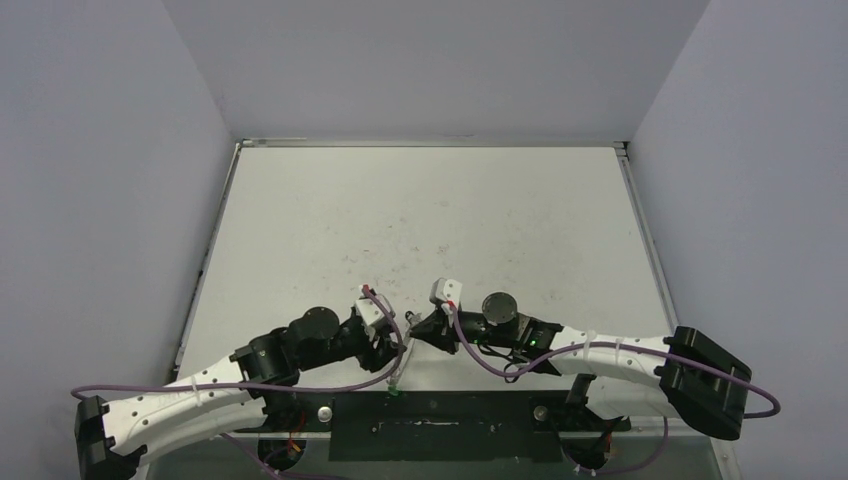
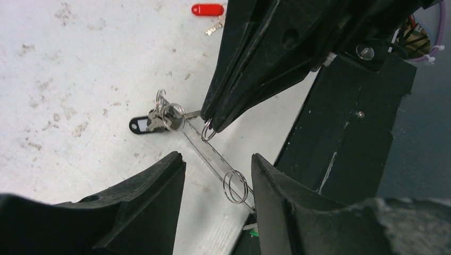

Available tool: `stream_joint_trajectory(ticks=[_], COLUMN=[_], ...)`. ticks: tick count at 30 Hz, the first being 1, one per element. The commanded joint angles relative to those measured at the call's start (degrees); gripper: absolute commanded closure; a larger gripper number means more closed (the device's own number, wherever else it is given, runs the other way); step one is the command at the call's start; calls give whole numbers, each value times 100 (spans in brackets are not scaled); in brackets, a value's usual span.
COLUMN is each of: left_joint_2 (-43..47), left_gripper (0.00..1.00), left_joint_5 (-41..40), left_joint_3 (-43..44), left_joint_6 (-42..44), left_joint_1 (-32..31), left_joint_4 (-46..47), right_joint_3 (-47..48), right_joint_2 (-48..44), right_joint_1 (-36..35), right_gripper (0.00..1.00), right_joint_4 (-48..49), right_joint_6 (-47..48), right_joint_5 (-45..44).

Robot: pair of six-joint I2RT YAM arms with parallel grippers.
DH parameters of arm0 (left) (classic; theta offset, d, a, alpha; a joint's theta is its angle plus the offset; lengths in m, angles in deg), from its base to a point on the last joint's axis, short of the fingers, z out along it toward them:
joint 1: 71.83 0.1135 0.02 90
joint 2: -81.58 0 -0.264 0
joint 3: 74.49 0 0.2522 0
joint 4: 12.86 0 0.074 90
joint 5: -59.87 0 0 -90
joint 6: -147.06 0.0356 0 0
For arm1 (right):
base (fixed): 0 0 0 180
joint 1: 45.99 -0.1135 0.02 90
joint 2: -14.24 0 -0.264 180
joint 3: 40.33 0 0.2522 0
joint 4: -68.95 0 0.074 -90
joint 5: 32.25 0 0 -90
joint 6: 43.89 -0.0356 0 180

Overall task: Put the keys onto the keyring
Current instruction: Adjust the key on the keyring.

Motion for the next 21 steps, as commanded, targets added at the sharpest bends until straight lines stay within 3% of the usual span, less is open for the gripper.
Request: stream_joint_trajectory(ticks=[1,6,13,21], left_joint_2=[-191,-311,-440,-447], left_gripper=[54,63,98,100], left_joint_5=[-116,53,268,322], left_joint_3=[284,238,260,177], left_joint_6=[-476,-692,-636,-561], left_joint_1=[-45,-56,-65,-76], left_joint_4=[-457,-374,-419,-325], right_joint_3=[167,145,41,22], right_joint_2=[-223,-303,-271,-55], right_joint_1=[-118,-224,-380,-541], right_gripper=[100,100,100,100], right_joint_4=[31,52,389,599], right_joint_6=[-114,-148,-286,-317], right_joint_5=[-371,-559,-791,-976])
